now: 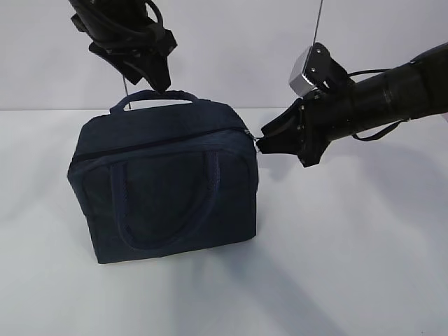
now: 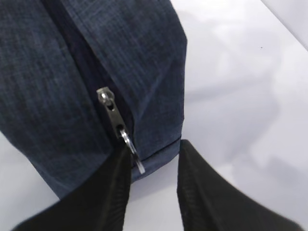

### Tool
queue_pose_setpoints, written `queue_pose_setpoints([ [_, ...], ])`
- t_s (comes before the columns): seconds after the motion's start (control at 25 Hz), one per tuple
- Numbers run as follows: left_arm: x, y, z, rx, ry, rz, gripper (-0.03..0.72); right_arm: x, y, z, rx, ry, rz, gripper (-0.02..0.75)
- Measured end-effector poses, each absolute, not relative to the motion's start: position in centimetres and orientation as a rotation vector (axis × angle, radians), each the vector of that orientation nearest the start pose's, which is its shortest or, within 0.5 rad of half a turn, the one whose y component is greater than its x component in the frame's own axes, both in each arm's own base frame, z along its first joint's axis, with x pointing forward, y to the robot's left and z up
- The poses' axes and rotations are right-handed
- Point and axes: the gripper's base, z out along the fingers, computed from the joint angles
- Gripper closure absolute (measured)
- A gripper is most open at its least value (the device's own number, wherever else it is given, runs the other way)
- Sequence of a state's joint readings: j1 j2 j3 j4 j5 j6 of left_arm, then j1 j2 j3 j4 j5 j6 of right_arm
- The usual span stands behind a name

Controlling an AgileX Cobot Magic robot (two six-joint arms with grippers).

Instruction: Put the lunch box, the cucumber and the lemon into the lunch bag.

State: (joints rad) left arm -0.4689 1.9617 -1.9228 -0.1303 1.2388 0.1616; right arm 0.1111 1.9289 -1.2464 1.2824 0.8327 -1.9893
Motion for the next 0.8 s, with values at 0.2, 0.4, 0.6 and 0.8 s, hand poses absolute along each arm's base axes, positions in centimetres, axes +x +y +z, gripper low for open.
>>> queue_pose_setpoints([
  [0.2, 37.5, -20.3, 32.0, 0.835, 2.646, -0.262, 0.311, 38.4, 11.0, 19.8, -1.295, 1.801, 0.622, 0.499],
  [0.4, 37.5, -20.3, 32.0, 0.835, 2.646, -0.262, 0.319, 38.4, 11.0, 19.5, -1.321, 1.781, 0.62, 0.499],
  [0.6, 37.5, -20.3, 32.0, 0.835, 2.646, -0.262, 0.331, 38.5, 11.1, 18.7, -1.319, 1.779, 0.648, 0.512],
  [0.8, 37.6, -20.2, 31.9, 0.838, 2.644, -0.241, 0.34, 38.6, 11.2, 18.9, -1.315, 1.766, 0.661, 0.613],
])
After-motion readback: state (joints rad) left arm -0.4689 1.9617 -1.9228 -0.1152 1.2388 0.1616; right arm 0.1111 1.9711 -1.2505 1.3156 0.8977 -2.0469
